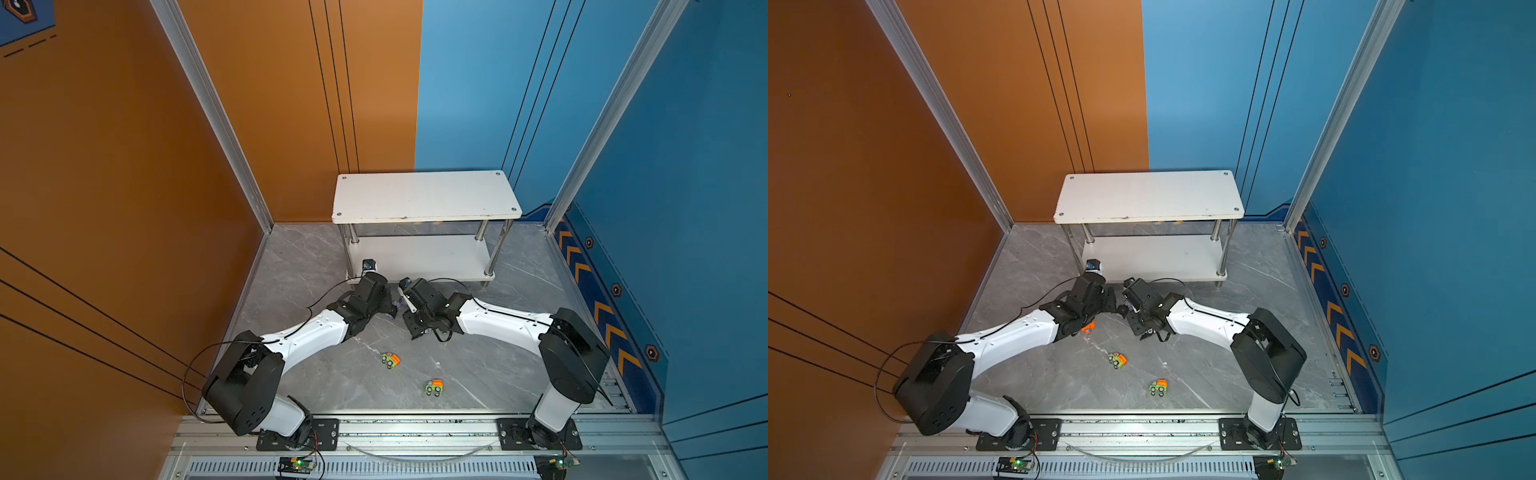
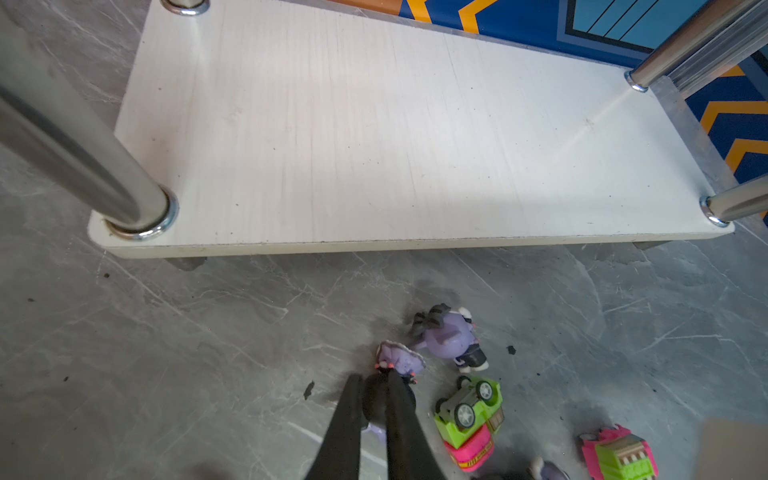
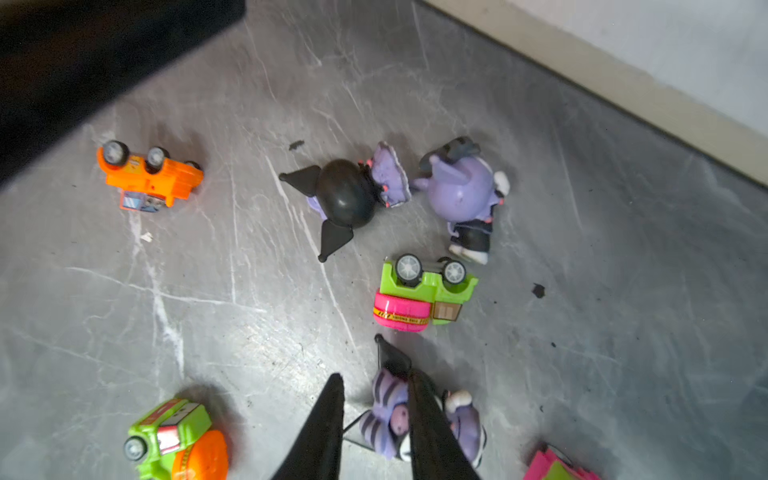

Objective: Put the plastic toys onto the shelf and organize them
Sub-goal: 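Lower the right gripper over the black Kuromi figure while left gripper hovers nearby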

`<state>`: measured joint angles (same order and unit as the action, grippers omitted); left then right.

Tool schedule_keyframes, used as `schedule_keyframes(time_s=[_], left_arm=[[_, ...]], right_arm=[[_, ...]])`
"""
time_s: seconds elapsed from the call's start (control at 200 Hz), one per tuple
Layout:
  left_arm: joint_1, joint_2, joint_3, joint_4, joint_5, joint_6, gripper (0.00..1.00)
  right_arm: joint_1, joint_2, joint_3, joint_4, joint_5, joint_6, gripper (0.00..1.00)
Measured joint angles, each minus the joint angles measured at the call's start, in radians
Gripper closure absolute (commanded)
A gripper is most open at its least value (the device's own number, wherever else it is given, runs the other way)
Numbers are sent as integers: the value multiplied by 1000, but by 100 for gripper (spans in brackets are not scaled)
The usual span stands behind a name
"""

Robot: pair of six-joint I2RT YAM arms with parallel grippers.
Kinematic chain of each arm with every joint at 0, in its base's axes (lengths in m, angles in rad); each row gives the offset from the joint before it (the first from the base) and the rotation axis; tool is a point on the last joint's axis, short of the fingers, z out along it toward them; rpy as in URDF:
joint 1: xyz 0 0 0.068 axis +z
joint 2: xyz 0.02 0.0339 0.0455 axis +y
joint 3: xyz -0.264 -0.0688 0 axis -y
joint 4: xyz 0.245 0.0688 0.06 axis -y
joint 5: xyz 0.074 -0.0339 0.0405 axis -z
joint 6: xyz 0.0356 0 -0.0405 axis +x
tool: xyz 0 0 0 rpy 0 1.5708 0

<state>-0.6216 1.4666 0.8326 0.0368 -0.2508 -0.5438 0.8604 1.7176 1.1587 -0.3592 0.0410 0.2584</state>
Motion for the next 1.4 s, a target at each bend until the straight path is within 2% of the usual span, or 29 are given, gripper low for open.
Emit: schedule_keyframes(time_s=[0.04,0.12,0.18,0.405,0.631,0.876,1.016,1.237,1.402], left_arm=[[1,0,0,0,2,0,85],[2,0,0,0,3,-2,84],[4,0,0,0,6,-3,84],[6,0,0,0,35,-5,83],[-6,3,0,27,82,-15,83],[-78,52,29,79,294,24,84],[-84,49,41,78,354,50,84],[-28,22,40,76,360,58,84],[6,20,40,76,360,58,83]], right_arm=[[-3,-9,0,-2,3,-19,68],[-8,-13,0,-14,17,-44,83],[-22,-13,-2,-28,24,-61,87],[-114,8,-21,-51,36,-75,86],[-128,114,-17,-42,39,-75,88],[-149,183,34,-15,9,-75,89],[-149,182,30,-14,-11,-72,89],[-139,100,-75,-5,-24,-47,88],[-92,18,-139,-26,-42,-22,86]])
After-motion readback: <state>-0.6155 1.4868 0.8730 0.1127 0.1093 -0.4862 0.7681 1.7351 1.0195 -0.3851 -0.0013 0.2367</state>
